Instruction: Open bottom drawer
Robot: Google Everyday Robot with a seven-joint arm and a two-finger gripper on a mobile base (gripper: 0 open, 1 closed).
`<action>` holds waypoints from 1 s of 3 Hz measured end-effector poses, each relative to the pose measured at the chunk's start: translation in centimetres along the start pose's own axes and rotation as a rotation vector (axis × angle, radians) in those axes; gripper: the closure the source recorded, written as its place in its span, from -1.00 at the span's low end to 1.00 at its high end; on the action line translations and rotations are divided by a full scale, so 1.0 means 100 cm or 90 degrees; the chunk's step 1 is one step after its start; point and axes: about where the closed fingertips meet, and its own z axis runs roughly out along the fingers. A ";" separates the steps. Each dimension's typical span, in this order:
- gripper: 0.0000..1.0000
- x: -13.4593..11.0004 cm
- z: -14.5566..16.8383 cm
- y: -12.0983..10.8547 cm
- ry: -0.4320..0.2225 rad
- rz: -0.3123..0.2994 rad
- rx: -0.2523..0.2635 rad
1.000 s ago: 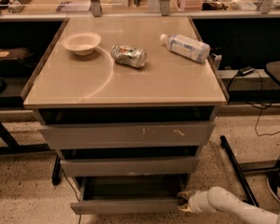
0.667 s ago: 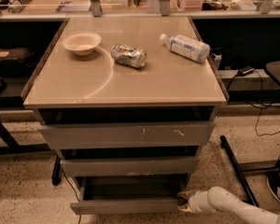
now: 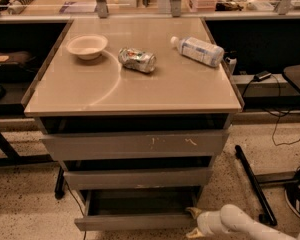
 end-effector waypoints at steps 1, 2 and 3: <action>1.00 -0.007 0.001 0.026 -0.021 0.001 -0.021; 1.00 -0.011 -0.005 0.023 -0.021 0.001 -0.021; 1.00 -0.014 -0.010 0.022 -0.021 0.001 -0.021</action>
Offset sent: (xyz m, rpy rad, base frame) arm -0.1929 -0.0411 0.0022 0.0098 0.1697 0.2567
